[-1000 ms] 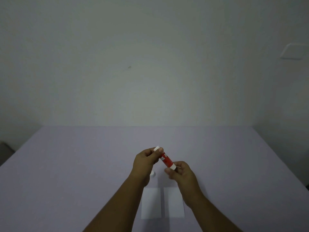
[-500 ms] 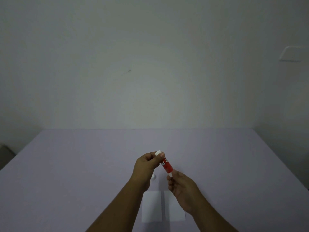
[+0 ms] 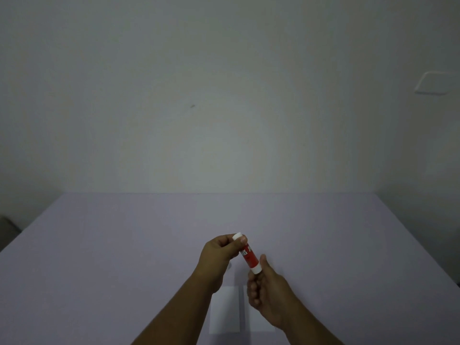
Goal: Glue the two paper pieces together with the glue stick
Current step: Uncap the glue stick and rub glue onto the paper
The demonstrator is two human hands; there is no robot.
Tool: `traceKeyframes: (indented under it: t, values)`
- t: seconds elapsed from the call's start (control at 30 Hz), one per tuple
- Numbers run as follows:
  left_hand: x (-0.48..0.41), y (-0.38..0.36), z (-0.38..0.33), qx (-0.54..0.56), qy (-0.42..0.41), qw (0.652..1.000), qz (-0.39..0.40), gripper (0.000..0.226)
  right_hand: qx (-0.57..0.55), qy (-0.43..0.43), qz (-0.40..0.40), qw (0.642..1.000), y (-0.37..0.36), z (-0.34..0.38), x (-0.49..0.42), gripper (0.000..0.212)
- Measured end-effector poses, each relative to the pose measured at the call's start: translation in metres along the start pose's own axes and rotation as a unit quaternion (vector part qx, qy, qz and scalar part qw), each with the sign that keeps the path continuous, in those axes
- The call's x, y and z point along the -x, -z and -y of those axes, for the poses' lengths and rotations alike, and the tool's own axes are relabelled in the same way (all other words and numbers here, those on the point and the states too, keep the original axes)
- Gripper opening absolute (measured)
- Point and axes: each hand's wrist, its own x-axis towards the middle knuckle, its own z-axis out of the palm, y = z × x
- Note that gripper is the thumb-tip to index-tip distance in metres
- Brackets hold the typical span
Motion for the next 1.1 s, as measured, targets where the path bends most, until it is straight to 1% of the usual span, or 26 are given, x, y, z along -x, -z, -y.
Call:
traceKeyframes:
  t: [0.07, 0.13, 0.17, 0.23, 0.33, 0.37, 0.43, 0.5, 0.57, 0.63, 0.73, 0.8, 0.87, 0.93, 1.0, 1.1]
  values:
    - [-0.001, 0.002, 0.000, -0.001, -0.005, 1.000, -0.008, 0.028, 0.002, 0.009, 0.012, 1.000, 0.000, -0.001, 0.001, 0.053]
    - [-0.001, 0.005, 0.001, -0.002, -0.009, 1.000, -0.016, 0.027, -0.007, 0.047, 0.014, 0.999, 0.001, -0.001, 0.001, 0.037]
    - [-0.001, 0.005, 0.001, 0.000, -0.009, 1.000, -0.017, 0.026, -0.010, 0.064, 0.009, 0.998, 0.002, -0.001, 0.001, 0.036]
    - [0.000, 0.005, 0.002, 0.006, -0.007, 1.000, -0.011, 0.027, -0.016, 0.057, 0.006, 0.998, 0.001, -0.001, 0.001, 0.035]
    - [0.000, 0.005, 0.003, 0.004, -0.001, 1.000, 0.003, 0.028, -0.033, -0.002, 0.008, 0.999, 0.000, -0.004, 0.003, 0.048]
    - [0.000, 0.005, 0.003, 0.004, 0.000, 1.000, 0.006, 0.027, -0.030, -0.010, 0.009, 0.999, 0.001, -0.004, 0.002, 0.051]
    - [-0.001, 0.007, 0.002, 0.004, -0.001, 1.000, 0.006, 0.025, -0.024, 0.000, 0.023, 0.999, 0.002, -0.004, 0.003, 0.048]
    - [-0.002, 0.009, 0.002, 0.001, -0.003, 1.000, 0.004, 0.024, -0.019, 0.037, 0.030, 0.999, 0.002, -0.002, 0.003, 0.040]
    - [-0.002, 0.009, 0.003, 0.004, -0.003, 1.000, 0.007, 0.025, -0.006, 0.062, 0.025, 0.998, 0.002, 0.001, 0.002, 0.040]
    - [-0.003, 0.008, 0.003, 0.005, -0.005, 1.000, 0.013, 0.030, 0.001, 0.043, 0.028, 0.999, 0.000, 0.001, 0.002, 0.041]
    - [-0.004, 0.009, 0.003, -0.001, -0.004, 1.000, 0.016, 0.032, 0.014, -0.003, 0.031, 0.999, 0.000, 0.000, 0.002, 0.055]
    - [-0.004, 0.011, 0.003, -0.003, -0.003, 1.000, 0.015, 0.030, 0.018, 0.002, 0.036, 0.999, 0.000, 0.000, 0.002, 0.053]
    - [-0.005, 0.012, 0.004, -0.006, -0.003, 1.000, 0.010, 0.030, 0.010, 0.036, 0.035, 0.999, 0.001, 0.000, 0.002, 0.043]
    - [-0.005, 0.012, 0.006, -0.006, 0.002, 1.000, 0.008, 0.029, 0.013, 0.065, 0.022, 0.998, 0.001, 0.001, 0.002, 0.041]
    - [-0.004, 0.012, 0.006, -0.002, 0.005, 1.000, 0.012, 0.028, 0.019, 0.047, 0.024, 0.998, 0.000, 0.001, 0.003, 0.039]
    - [-0.003, 0.011, 0.006, -0.002, 0.007, 1.000, 0.016, 0.030, 0.026, 0.007, 0.029, 0.999, 0.001, -0.001, 0.004, 0.053]
